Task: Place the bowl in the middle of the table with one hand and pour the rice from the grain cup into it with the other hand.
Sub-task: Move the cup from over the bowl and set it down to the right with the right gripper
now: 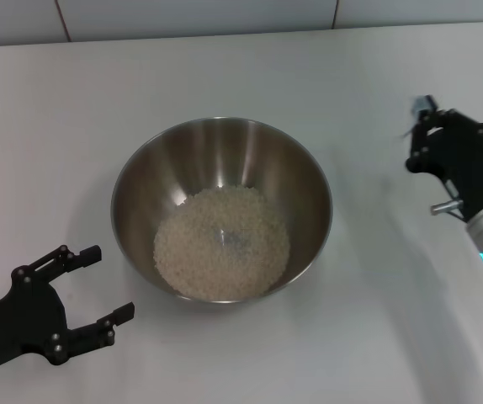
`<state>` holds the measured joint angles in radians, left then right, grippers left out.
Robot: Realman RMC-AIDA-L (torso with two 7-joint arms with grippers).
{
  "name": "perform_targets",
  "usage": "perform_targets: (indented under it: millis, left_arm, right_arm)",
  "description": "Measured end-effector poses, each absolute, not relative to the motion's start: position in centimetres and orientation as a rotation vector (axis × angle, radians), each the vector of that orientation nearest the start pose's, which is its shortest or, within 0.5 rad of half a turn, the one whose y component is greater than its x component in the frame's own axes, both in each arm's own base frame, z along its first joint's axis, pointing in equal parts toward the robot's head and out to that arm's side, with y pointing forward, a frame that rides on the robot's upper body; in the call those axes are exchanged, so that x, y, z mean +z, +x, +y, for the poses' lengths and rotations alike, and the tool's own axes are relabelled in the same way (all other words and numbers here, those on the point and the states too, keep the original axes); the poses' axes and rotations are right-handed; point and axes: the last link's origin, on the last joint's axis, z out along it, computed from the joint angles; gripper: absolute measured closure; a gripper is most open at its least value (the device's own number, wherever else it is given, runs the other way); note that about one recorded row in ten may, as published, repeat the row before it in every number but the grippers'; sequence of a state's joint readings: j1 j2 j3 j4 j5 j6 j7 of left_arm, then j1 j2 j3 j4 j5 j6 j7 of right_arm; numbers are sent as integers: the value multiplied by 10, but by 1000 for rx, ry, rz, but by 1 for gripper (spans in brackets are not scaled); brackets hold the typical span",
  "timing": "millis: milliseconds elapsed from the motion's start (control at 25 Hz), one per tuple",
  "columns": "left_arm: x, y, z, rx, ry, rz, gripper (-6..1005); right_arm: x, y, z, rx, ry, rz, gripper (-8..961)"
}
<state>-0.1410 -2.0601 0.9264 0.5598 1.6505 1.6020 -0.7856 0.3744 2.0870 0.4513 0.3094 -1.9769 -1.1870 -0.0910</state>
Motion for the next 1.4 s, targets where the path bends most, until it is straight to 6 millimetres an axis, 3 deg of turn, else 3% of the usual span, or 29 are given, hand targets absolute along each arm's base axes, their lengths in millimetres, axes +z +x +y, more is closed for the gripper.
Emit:
perform_targets:
  millis: [320,840,1080,1200,1280,1400]
  left_arm:
    - [-13,-332,215,-747,-2571,-298,140]
    - [-14,-331,216,-750,-2575,-293,140]
    - [-14,-331,216,-751,-2576,-293,140]
    - [-15,-331,216,-751,-2576,-294,140]
    - [-14,-331,216,-751,-2577,-293,140]
    - [-15,-331,216,-751,-2577,-292,140]
  right_arm:
    - [-79,302,313,554,-1871,458,917]
    - [-89,304,309,515,-1915,496,915]
    - [-90,307,299,532,-1901,527,734]
    - [-90,310,294,533,-1894,536,591]
    - [-90,314,282,545,-1884,552,496]
    - [-88,317,271,569,-1865,550,439]
